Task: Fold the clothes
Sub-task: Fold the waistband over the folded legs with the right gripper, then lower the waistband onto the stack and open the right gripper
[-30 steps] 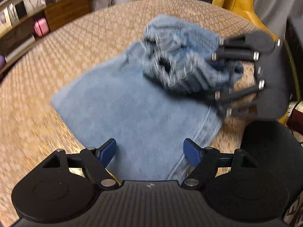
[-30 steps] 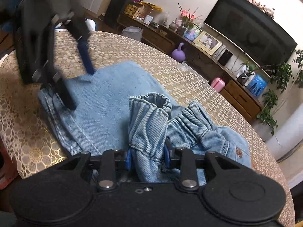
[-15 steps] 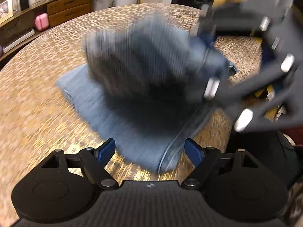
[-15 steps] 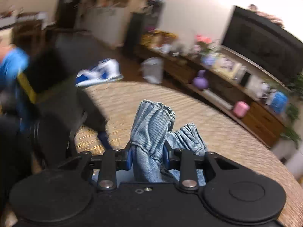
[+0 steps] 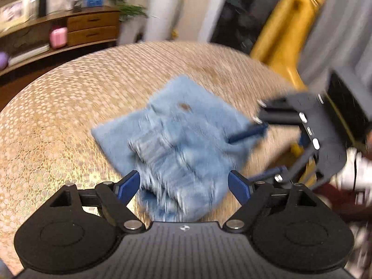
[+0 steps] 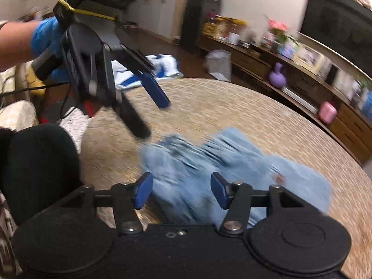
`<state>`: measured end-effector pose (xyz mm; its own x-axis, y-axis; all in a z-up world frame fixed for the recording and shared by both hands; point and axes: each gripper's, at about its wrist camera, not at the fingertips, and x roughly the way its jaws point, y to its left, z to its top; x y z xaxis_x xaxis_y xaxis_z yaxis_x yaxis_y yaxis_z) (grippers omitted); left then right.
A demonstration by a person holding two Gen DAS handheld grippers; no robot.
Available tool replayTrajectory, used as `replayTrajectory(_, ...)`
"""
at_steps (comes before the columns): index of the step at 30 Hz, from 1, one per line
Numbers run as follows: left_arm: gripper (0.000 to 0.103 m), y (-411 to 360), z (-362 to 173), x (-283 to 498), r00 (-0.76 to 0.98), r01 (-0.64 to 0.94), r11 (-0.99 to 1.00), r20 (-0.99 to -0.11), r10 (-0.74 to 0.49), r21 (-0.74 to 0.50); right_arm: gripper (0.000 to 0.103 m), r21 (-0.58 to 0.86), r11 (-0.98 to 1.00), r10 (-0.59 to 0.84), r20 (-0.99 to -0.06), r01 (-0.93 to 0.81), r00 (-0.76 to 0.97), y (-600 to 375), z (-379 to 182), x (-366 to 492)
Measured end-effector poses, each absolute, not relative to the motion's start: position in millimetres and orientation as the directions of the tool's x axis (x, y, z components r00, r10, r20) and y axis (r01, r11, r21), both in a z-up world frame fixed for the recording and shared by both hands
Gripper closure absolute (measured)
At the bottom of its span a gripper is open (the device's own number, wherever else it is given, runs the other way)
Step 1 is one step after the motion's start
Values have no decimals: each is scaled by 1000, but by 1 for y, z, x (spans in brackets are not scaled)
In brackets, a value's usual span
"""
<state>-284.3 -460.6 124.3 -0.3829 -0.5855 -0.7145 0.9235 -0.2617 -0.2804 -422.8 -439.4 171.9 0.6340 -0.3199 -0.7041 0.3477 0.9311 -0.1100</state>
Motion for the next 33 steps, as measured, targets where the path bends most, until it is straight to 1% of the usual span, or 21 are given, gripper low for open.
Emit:
replayTrajectory(2,20,-477,117,-282,-380,924,-193,-721,-580,-331,0,-117,898,-375,-709,425,597,-453,171,-440)
replayTrajectory(4,20,-492,103,-281,-382,916,-129,-734,-562,-379,0,-96,869,-400,-713,486,576,-467,169,-456)
replayTrajectory(11,20,-544,55,-276,-403,851,106,-771,-494,-513,0,-22,810,-401,-749,586,527,-509,143,-490)
replayTrajectory(14,20,-549,47,-279,-394,840,140,-766,-508,-525,0,32,794,-378,-755,607,535,-517,126,-497)
replayTrajectory(16,29,-543,50,-281,-387,834,135,-741,-548,-535,0,62,784,-369,-754,618,544,-521,121,-498)
replayTrajectory(17,45,-541,52,-281,-369,835,145,-737,-566,-530,0,68,783,-368,-751,618,548,-522,120,-499)
replayTrajectory(18,57,-538,54,-279,-356,838,149,-732,-581,-525,0,72,783,-367,-749,618,552,-523,120,-500)
replayTrajectory(19,58,-536,56,-277,-342,840,153,-727,-595,-520,0,75,784,-365,-747,616,555,-523,121,-501)
replayTrajectory(21,64,-527,65,-273,-327,842,145,-706,-629,-519,0,70,790,-363,-747,609,558,-522,125,-502)
replayTrajectory(23,65,-517,80,-268,-309,847,125,-672,-673,-516,0,59,797,-371,-738,601,563,-521,134,-503)
replayTrajectory(26,65,-502,96,-253,-280,851,116,-629,-726,-513,0,78,809,-358,-722,583,593,-521,139,-504)
replayTrajectory(28,65,-498,92,-246,-259,858,136,-646,-718,-496,0,99,811,-338,-726,577,599,-522,135,-503)
replayTrajectory(31,65,-502,68,-245,-251,873,161,-705,-663,-461,0,123,803,-314,-745,584,589,-526,124,-503)
replayTrajectory(33,63,-507,55,-249,-241,876,175,-723,-648,-450,0,149,791,-303,-746,593,592,-530,118,-506)
